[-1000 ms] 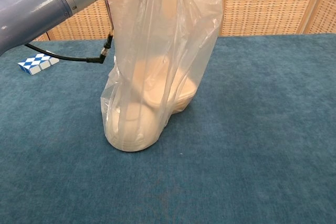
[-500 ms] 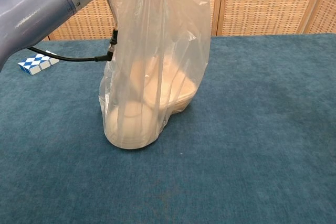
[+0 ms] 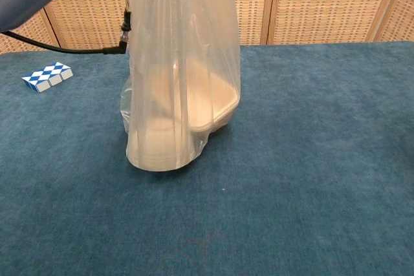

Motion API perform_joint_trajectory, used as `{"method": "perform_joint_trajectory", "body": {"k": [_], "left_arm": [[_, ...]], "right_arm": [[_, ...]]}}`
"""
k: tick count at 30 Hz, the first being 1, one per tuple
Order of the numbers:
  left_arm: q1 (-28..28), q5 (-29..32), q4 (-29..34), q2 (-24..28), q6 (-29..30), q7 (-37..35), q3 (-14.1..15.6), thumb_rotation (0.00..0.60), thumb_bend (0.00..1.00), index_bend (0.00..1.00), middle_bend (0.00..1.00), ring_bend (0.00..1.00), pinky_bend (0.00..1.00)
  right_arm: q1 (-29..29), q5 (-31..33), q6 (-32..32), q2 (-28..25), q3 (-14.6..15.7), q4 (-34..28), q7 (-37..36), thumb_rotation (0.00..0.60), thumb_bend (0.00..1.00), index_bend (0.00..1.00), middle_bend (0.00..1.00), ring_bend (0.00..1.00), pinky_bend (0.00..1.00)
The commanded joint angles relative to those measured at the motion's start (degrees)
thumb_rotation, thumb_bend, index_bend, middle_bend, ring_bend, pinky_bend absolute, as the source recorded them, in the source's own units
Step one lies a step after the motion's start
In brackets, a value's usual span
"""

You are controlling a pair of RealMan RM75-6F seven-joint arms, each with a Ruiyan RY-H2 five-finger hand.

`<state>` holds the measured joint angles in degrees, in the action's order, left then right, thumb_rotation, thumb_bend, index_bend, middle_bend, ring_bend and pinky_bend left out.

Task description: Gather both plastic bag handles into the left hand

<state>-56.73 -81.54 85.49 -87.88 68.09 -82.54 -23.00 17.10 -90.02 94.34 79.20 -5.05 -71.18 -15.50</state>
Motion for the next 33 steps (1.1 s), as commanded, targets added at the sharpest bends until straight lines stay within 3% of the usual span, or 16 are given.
{"method": "perform_joint_trajectory", "body": {"k": [1, 2, 7, 10, 12, 22, 33], "left_arm": [[0.91, 1.36, 2.95, 2.6, -0.65, 2.97, -1.22, 0.6, 0.06, 0.73, 0.76, 0.73, 0.77], [1.02, 1.7, 3.5, 3.04, -0.85, 3.64, -1.43, 0.6, 0.1, 0.77, 0.78, 0.75, 0.79], [1.8, 3.93, 8.67, 8.46, -3.1, 10.59, -3.36, 0.6, 0.5, 0.95, 0.9, 0.86, 0.96], [2.25, 5.64, 11.79, 11.34, -4.29, 14.37, -4.33, 0.6, 0.7, 1.0, 0.97, 0.93, 1.0], [2.45, 6.57, 13.45, 12.97, -4.94, 16.52, -4.91, 0.6, 0.78, 1.0, 1.0, 0.95, 1.0], [4.13, 8.83, 23.29, 26.55, -11.31, 23.88, -8.23, 0.6, 0.82, 1.0, 1.0, 0.98, 1.0], [7.2, 8.42, 31.51, 40.11, -16.29, 22.74, -11.82, 0.6, 0.81, 1.0, 1.0, 0.97, 1.0]], "right_arm": [[-0.55, -0.52, 0.97, 0.94, -0.2, 0.43, -0.32, 0.6, 0.0, 0.0, 0.0, 0.0, 0.04], [-0.61, -0.61, 1.1, 1.07, -0.25, 0.46, -0.45, 0.6, 0.0, 0.0, 0.0, 0.0, 0.04], [-1.0, -0.99, 1.75, 1.67, -0.82, 1.08, -1.9, 0.6, 0.0, 0.0, 0.0, 0.0, 0.04], [-1.04, -1.28, 1.91, 1.72, -0.98, 1.47, -2.41, 0.6, 0.0, 0.0, 0.0, 0.0, 0.04], [-1.09, -1.42, 2.06, 1.67, -1.1, 1.57, -2.68, 0.6, 0.0, 0.0, 0.0, 0.0, 0.04], [-1.58, -2.35, 3.43, 0.94, -1.79, 0.59, -3.36, 0.6, 0.0, 0.0, 0.0, 0.0, 0.04], [-1.96, -2.82, 3.41, -0.07, -2.09, -1.51, -2.27, 0.6, 0.0, 0.0, 0.0, 0.0, 0.04]]}}
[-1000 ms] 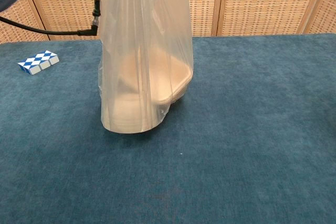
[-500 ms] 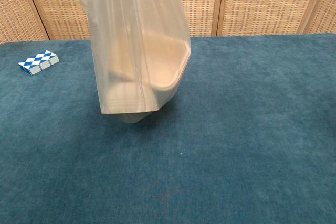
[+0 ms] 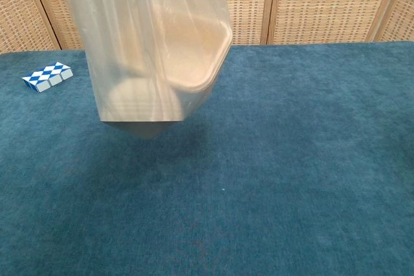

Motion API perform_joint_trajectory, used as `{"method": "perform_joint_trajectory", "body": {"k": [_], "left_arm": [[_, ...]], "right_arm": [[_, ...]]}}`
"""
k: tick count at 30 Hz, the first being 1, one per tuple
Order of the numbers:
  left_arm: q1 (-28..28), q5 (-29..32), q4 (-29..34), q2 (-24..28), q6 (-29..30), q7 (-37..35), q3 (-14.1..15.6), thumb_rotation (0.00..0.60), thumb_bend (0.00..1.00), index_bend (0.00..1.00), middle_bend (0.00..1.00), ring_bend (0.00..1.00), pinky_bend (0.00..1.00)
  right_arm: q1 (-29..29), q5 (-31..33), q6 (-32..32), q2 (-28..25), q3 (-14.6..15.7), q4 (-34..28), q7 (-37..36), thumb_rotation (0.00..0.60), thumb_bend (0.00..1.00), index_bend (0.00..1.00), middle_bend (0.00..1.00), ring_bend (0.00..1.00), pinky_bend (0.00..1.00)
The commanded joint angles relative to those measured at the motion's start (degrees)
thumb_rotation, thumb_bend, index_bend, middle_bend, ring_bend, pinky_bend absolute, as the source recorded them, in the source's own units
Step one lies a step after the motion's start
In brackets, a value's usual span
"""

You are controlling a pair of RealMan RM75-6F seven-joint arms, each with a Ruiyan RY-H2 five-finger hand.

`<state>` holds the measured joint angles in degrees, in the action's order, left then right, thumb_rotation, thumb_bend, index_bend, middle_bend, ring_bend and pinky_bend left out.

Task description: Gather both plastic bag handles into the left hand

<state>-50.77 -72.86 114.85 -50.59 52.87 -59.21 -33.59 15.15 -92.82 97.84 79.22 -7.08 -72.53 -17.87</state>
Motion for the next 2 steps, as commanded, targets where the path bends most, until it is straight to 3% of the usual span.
{"method": "perform_joint_trajectory", "body": {"k": [1, 2], "left_arm": [[1.6, -0.33, 2.67, 3.76, -1.17, -0.75, -1.49, 0.6, 0.81, 1.0, 1.0, 0.97, 1.0], [1.8, -0.4, 2.94, 4.35, -1.29, -0.77, -1.6, 0.6, 0.81, 1.0, 1.0, 0.97, 1.0]], "right_arm": [[-0.03, -0.08, -0.13, -0.14, -0.08, -0.28, 0.18, 0.6, 0.0, 0.0, 0.0, 0.0, 0.04], [-0.04, -0.11, -0.13, -0.19, -0.11, -0.4, 0.21, 0.6, 0.0, 0.0, 0.0, 0.0, 0.04]]}}
